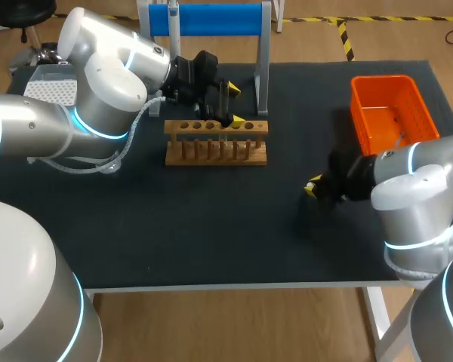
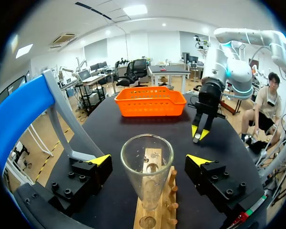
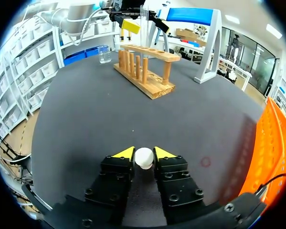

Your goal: Invert the test tube, pick up the pipette, mount the tip to pipette, aspirate from beaker and dispense into the tube, eject the tip, return the pipette, and cap with the stopper.

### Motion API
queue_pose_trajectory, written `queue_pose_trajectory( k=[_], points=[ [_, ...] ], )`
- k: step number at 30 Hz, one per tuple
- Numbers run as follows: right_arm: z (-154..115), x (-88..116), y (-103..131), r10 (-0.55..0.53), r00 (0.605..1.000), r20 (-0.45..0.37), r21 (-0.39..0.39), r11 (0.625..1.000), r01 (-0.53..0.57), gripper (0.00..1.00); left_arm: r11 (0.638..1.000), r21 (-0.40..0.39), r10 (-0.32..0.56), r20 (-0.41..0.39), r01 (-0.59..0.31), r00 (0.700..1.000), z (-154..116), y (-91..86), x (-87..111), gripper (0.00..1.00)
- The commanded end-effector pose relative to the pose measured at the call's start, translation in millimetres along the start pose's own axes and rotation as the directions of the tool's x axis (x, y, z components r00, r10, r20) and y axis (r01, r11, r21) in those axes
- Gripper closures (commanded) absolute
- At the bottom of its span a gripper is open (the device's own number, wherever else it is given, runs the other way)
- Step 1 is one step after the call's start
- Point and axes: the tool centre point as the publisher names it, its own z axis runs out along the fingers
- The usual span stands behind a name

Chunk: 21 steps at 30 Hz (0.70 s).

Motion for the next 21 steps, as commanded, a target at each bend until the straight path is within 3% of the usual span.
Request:
queue_pose_trajectory(
  k=[1,11,21],
  points=[
    [1.5,0.7,-0.5,-0.001,1.0,0.003,0.001,1.0,0.001,1.0,1.0,-0.001,0.0,-0.003,0.0,1.0,0.4,0.2,-1.1,0.0],
    [-5.1,0.9,6.7,-0.004,1.0,-0.003,-0.01,1.0,0.004,1.0,1.0,-0.001,0.0,-0.003,0.0,1.0,0.4,0.2,-1.1,0.0],
    [-37.7,-5.4,52.2,-0.034,0.999,-0.037,-0.062,0.998,0.032,1.0,1.0,-0.001,0.0,-0.003,0.0,1.0,0.4,0.2,-1.1,0.0]
  ],
)
